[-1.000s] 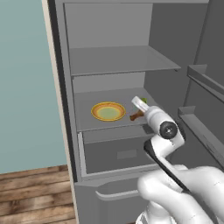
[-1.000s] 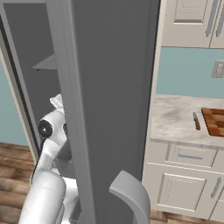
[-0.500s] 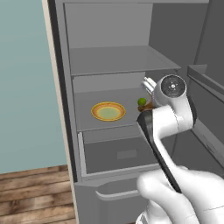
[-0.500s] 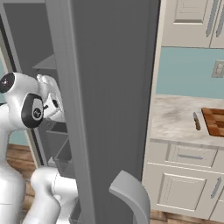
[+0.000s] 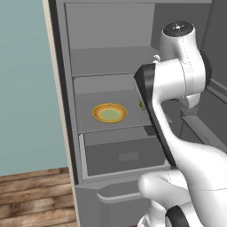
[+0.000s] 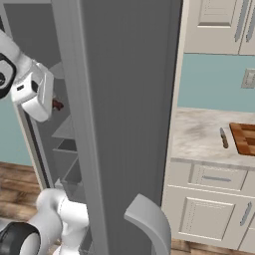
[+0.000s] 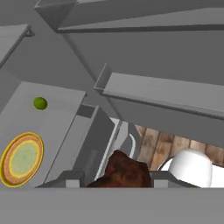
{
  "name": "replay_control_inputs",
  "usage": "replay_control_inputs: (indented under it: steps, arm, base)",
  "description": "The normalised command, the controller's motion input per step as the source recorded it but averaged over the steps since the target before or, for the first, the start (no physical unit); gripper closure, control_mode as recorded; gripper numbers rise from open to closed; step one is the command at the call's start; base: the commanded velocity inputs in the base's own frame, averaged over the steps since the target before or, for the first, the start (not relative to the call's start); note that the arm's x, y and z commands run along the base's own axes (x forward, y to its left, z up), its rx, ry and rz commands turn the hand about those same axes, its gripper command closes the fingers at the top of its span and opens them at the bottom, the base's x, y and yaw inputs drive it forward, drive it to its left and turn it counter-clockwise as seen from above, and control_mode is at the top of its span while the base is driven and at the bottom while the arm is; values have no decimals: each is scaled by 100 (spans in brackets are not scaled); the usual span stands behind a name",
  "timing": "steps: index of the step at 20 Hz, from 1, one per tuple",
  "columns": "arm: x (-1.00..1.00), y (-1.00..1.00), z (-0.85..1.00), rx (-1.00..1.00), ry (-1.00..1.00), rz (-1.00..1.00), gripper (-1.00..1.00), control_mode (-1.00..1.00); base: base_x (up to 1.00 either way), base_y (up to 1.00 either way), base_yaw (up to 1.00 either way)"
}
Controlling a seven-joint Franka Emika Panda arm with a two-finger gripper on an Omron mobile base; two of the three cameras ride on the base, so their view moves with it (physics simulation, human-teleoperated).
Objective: Retrieve the chicken drumstick from the fridge and place it on the cutting board.
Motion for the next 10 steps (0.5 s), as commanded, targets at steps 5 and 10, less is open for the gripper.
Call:
replay_control_inputs:
  steps: [5,10]
  arm:
    - [-76,0,22,0,-27,0,100,-100]
    - [-9,0,2,0,-5,0,100,-100]
  base:
    - [0,0,0]
    - [0,0,0]
